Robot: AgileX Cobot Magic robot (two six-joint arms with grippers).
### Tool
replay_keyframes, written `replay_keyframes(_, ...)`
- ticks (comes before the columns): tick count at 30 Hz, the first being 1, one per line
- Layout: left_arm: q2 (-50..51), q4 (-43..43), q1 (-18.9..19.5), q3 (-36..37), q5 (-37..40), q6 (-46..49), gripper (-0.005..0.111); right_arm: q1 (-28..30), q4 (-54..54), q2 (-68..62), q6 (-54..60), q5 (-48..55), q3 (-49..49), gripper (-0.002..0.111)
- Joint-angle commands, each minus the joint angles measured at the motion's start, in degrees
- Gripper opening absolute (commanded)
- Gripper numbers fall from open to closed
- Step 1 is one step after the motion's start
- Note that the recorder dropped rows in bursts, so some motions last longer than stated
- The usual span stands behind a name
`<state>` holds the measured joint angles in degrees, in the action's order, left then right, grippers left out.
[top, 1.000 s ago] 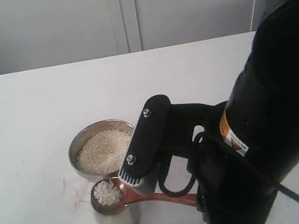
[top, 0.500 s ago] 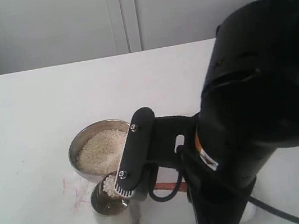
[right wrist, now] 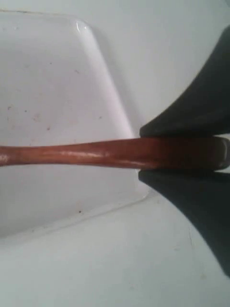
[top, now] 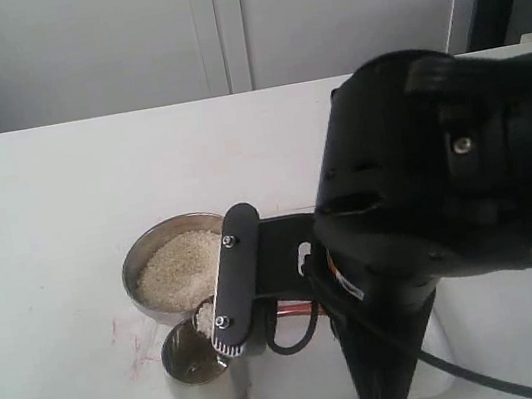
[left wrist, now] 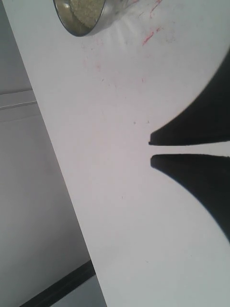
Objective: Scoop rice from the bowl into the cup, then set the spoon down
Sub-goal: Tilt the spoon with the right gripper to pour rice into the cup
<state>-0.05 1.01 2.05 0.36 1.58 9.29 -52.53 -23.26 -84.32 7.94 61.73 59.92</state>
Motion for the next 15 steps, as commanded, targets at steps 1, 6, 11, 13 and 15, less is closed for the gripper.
replay_keyframes(1, 0.05, -0.5, -0.16, -0.36, -0.34, -0.08, 0.014, -0.05, -1.48, -0.08, 2.69, -1.19, -0.12, 0.0)
replay_keyframes(6, 0.05, -0.5, -0.16, -0.36, -0.34, -0.08, 0.014, -0.05, -2.36, -0.08, 6.44, -1.43, -0.12, 0.0)
replay_keyframes(11, 0.05, -0.5, -0.16, -0.36, -0.34, -0.08, 0.014, -0.05, -3.28, -0.08, 7.26, -1.43, -0.12, 0.0)
replay_keyframes(13, 0.05, -0.5, -0.16, -0.36, -0.34, -0.08, 0.014, -0.05, -4.55, -0.08, 7.26, -1.43, -0.12, 0.0)
replay_keyframes(15, 0.05, -0.5, -0.16, -0.36, -0.34, -0.08, 0.014, -0.05, -5.6, -0.08, 7.37, -1.72, -0.12, 0.0)
